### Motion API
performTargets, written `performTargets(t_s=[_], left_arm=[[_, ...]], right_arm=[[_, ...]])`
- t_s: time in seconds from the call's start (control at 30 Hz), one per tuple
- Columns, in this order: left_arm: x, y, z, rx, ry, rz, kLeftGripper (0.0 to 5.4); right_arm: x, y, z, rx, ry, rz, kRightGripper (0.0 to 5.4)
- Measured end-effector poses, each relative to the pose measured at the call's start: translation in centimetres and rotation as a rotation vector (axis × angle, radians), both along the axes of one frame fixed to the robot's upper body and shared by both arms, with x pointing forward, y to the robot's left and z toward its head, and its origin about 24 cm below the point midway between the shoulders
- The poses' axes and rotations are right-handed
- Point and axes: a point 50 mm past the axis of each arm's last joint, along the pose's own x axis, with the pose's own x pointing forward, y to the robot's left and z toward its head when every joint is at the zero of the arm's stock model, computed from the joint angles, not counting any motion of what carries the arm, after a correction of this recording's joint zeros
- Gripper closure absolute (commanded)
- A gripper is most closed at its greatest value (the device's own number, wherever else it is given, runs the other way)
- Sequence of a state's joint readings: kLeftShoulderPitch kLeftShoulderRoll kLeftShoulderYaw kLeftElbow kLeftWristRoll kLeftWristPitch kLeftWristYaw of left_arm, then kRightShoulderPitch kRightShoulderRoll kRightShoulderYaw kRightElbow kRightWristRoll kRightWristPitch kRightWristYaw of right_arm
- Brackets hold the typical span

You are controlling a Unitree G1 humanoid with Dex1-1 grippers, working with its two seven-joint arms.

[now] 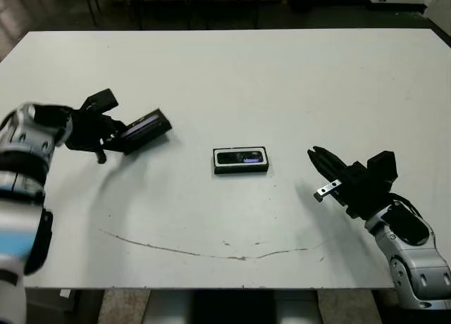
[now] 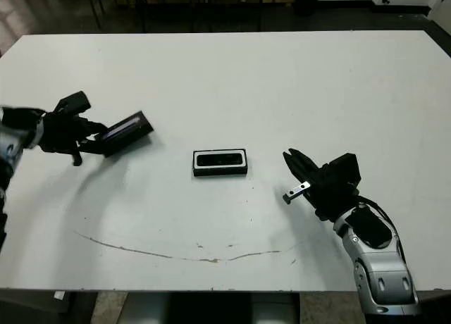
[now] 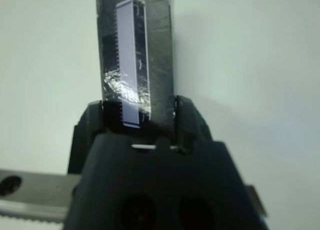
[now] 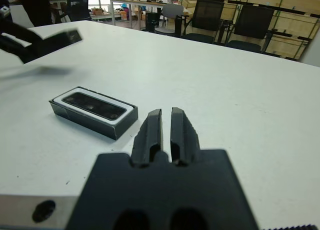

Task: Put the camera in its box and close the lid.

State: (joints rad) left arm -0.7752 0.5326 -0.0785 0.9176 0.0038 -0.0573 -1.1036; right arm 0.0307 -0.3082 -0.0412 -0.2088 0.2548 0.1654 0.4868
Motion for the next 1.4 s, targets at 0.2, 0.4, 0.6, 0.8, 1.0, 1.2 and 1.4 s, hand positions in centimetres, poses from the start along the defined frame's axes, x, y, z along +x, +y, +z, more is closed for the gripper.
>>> performTargets(t_s=[0.2, 0.4, 0.6, 0.8, 1.0, 1.2, 1.4], left_arm=[[-0.2, -3.4, 1.0, -0.108, -0.086, -0.095, 4.05], [-0.4, -6.6, 0.4, -0.057, -0.063, -0.211, 4.05], [-0.8, -8.5, -1.1, 0.021, 0.062, -0.295, 4.05], [-0.5, -10.0, -1.2, 0.071, 0.073, -0.351, 4.05], [-0.5, -10.6, -1.4, 0.071, 0.076, -0.369, 4.05], [-0.6, -11.0, -1.3, 0.078, 0.075, -0.406, 4.05], [-1.1, -11.5, -1.0, 0.065, 0.101, -0.478, 4.05]], right_arm=[[0.0, 0.0, -0.4, 0.014, 0.015, -0.001, 5.40], [0.0, 0.2, -0.5, 0.026, 0.013, 0.001, 5.40], [0.0, 0.2, -0.3, 0.019, 0.004, 0.000, 5.40], [-0.1, 0.2, -0.1, 0.012, -0.008, -0.005, 5.40], [-0.1, 0.2, -0.1, 0.012, -0.007, -0.005, 5.40], [-0.1, 0.2, -0.1, 0.014, -0.006, -0.004, 5.40], [-0.1, 0.4, -0.2, 0.017, -0.002, 0.001, 5.40]])
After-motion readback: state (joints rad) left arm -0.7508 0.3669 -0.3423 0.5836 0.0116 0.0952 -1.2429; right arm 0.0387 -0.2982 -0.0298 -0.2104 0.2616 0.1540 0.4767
